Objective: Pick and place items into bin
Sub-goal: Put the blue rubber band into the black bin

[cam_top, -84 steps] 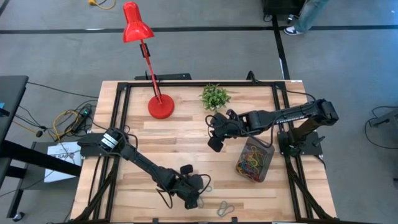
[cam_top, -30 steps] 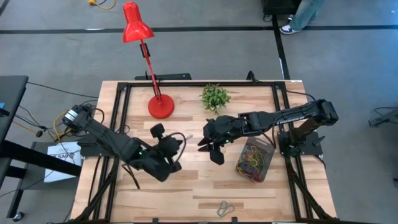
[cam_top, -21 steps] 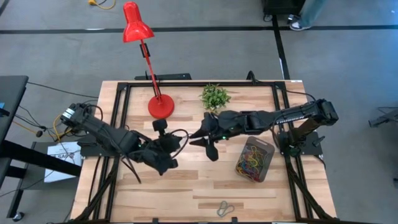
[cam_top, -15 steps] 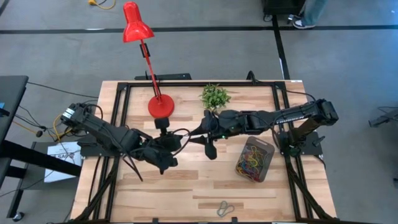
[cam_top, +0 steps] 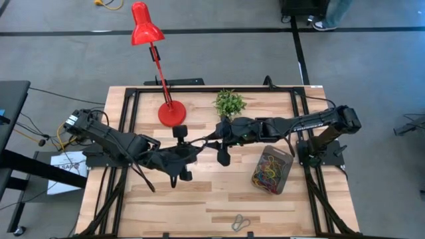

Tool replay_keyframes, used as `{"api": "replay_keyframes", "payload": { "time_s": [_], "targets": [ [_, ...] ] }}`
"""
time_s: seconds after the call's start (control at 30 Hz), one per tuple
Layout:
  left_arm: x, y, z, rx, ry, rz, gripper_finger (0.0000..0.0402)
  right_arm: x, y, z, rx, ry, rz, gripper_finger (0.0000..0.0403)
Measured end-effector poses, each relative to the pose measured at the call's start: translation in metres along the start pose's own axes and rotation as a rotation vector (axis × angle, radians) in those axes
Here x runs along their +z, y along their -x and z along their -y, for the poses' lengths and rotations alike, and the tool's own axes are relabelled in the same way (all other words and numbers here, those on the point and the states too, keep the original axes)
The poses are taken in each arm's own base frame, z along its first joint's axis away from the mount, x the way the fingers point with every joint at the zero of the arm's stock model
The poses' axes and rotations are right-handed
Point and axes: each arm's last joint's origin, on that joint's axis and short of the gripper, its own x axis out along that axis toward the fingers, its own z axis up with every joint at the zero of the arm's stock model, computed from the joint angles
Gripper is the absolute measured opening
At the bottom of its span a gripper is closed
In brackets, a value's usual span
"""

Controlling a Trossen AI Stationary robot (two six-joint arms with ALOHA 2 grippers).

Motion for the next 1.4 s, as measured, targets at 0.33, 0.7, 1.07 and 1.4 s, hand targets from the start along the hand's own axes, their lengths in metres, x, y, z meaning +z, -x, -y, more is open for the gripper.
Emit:
{"api": "replay_keyframes", "payload": {
  "time_s": [0.33,0.7,1.07,1.4],
  "targets": [
    [0.0,-0.009,-0.011,0.016,0.039,-0.014,0.0,0.0,0.0,-0.001,0.052,-0.003,-0.009,0.0103],
    [-0.001,-0.017,-0.018,-0.044,0.084,-0.028,0.0,0.0,0.0,-0.003,0.059,-0.002,-0.002,0.0103],
    [-0.001,-0.017,-0.018,-0.037,0.089,-0.026,0.0,0.0,0.0,-0.003,0.055,-0.001,-0.006,0.0078],
    [-0.001,-0.018,-0.02,0.017,0.144,-0.024,0.0014,-0.005,0.0,-0.001,0.027,-0.003,-0.057,0.0009]
  ]
}}
